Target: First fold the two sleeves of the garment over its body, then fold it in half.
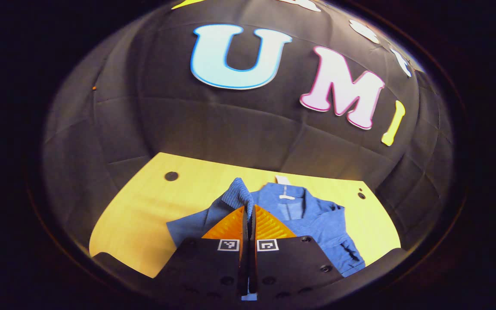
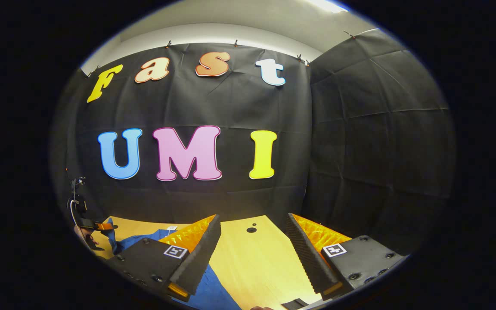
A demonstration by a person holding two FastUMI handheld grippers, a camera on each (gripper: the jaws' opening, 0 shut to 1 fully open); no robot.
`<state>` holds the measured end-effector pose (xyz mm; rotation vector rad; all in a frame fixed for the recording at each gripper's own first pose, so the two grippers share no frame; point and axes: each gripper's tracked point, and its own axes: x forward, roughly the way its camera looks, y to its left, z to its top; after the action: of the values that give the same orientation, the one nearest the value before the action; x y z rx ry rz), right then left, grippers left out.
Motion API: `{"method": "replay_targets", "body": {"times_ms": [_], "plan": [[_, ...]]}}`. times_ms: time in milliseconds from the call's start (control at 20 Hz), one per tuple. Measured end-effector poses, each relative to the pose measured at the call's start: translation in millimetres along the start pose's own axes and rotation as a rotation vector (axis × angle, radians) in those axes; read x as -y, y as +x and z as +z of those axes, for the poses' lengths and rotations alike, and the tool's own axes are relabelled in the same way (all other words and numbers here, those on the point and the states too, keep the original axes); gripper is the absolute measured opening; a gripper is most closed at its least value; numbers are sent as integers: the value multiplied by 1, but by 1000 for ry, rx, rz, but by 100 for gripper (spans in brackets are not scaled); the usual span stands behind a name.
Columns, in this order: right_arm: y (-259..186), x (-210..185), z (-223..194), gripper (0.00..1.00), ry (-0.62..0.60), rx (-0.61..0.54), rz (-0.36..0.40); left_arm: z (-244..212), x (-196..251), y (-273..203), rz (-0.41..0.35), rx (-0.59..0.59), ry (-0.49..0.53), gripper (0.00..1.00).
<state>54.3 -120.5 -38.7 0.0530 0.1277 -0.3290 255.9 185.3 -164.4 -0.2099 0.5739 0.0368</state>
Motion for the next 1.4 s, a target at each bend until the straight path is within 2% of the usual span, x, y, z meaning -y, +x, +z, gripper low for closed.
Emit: {"method": "replay_targets", "body": {"times_ms": [100, 150, 350, 650, 700, 1050, 1150, 1250, 1350, 1400], "plan": [[-2, 8, -2, 98, 0, -9, -17, -3, 29, 16, -33, -24, 36, 0], [-1, 12, -4, 87, 1, -14, -22, -5, 43, 25, -48, -37, 58, 0], [3, 26, -11, 87, -8, -43, -44, -17, 91, 60, -95, -83, 126, 0], [15, 44, -18, 87, -20, -85, -62, -45, 140, 106, -131, -156, 147, 0], [17, 46, -20, 98, -20, -91, -64, -48, 145, 111, -133, -166, 146, 0], [24, 61, -35, 98, -39, -140, -76, -73, 184, 144, -137, -217, 207, 0], [25, 65, -38, 98, -34, -153, -79, -91, 199, 148, -144, -279, 231, 2], [26, 69, -39, 98, -25, -151, -80, -102, 214, 147, -159, -312, 262, 18], [27, 76, -42, 98, -25, -155, -88, -100, 237, 145, -204, -282, 291, 59], [26, 78, -48, 98, -26, -166, -90, -97, 251, 137, -251, -260, 296, 74]]}}
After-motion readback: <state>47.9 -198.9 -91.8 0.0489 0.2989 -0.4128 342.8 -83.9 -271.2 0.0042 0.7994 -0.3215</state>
